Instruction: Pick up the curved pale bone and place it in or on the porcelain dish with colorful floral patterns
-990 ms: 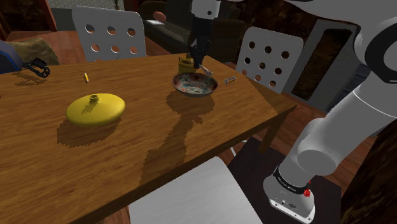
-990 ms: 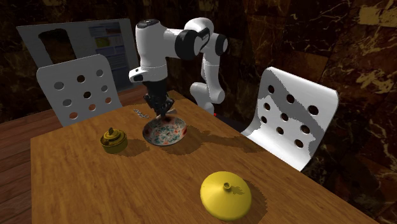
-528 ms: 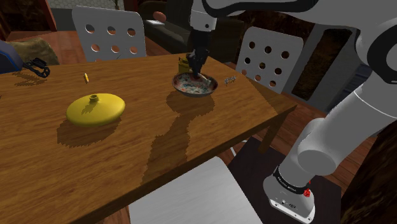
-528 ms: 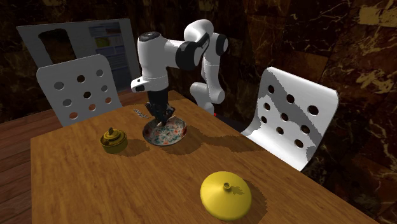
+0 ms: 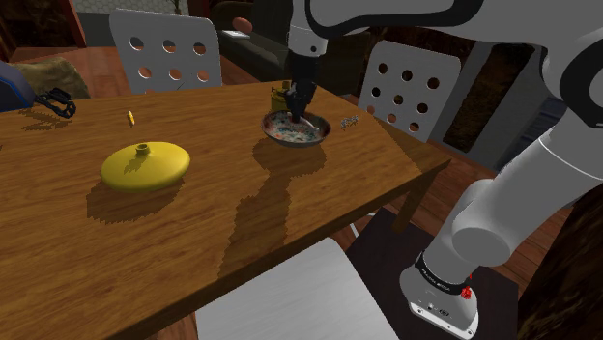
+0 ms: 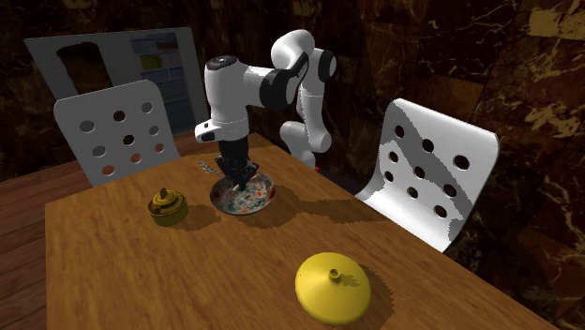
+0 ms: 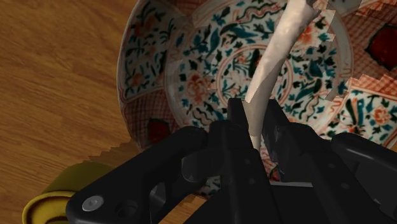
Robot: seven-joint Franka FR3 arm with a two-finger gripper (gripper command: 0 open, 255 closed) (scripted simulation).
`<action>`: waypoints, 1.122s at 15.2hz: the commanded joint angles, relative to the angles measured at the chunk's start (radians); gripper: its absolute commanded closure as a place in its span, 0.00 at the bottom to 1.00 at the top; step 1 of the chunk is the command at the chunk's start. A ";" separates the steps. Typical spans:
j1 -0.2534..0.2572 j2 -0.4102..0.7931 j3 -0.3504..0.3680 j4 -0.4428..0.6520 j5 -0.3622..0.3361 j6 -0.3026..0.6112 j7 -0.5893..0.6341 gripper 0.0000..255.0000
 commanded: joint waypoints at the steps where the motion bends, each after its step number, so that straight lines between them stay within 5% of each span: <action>1: 0.000 0.000 0.000 0.000 0.000 0.000 0.000 1.00; 2: 0.000 0.000 0.000 0.000 0.000 0.000 0.000 1.00; 3: 0.000 0.000 0.000 0.000 0.000 0.000 0.000 0.00; 8: 0.000 0.000 0.000 0.000 0.000 0.000 0.000 0.00; 12: -0.001 0.016 -0.001 0.145 -0.003 -0.129 0.002 0.00; 17: -0.001 0.016 -0.001 0.145 -0.003 -0.129 0.002 0.00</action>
